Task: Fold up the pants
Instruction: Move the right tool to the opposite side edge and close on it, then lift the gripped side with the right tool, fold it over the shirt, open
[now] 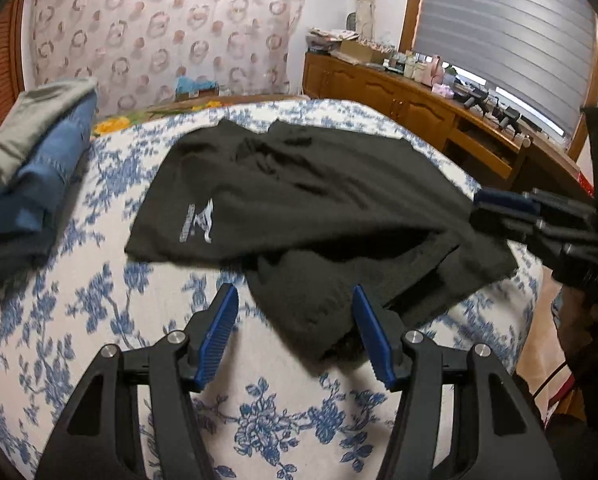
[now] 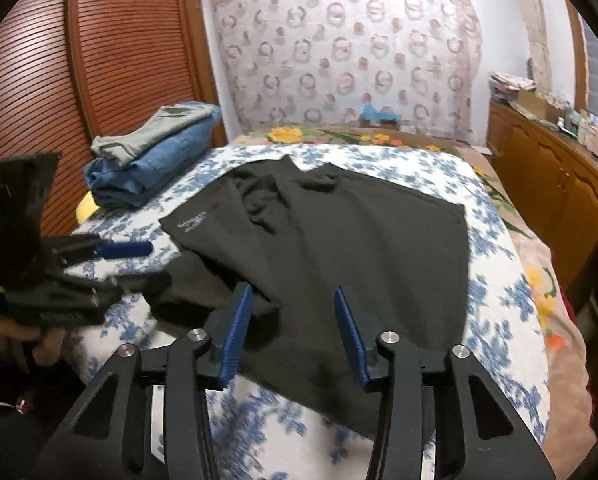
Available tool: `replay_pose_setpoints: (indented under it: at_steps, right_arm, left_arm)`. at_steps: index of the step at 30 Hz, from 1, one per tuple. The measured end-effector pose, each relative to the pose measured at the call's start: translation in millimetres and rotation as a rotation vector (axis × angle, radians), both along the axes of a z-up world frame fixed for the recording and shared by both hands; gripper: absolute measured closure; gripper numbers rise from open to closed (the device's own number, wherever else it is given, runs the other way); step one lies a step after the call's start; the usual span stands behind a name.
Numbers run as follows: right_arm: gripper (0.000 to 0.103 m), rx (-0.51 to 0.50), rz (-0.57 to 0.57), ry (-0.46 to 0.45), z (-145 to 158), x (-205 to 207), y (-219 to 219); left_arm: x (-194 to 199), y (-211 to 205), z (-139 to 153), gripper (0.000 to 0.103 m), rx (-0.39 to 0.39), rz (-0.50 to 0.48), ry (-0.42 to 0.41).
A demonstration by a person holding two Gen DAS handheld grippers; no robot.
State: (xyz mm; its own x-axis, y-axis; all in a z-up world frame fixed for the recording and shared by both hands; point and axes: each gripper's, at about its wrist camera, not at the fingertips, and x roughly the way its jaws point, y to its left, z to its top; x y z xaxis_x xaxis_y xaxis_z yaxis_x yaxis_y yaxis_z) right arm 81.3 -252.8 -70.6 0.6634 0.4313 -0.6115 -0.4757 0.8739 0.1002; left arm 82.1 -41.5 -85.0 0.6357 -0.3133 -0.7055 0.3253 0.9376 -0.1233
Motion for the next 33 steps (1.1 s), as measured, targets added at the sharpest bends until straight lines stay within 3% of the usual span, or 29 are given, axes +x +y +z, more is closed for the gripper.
replay_pose_setpoints:
  at_steps: [10,13,15,20,33]
  right_arm:
    - [0.068,-0.041,0.053,0.090,-25,19,25]
    - [0.074,-0.021,0.062,0.125,-30,22,24]
    - [0.083,-0.014,0.068,0.132,-31,23,25]
    - [0.098,-0.013,0.102,0.110,-27,19,30]
    - [0.102,0.000,0.100,-0.028,4,4,31]
  left_arm:
    - [-6,1,-10,0.044,-0.012,0.007,0.013]
    - [-7,1,-10,0.044,-0.012,0.011,0.008]
    - [-7,1,-9,0.044,-0.011,0.016,0.009]
    - [-14,1,-1,0.044,0.006,0.037,-0.020]
    - [-29,11,40,0.044,0.064,0.122,-0.171]
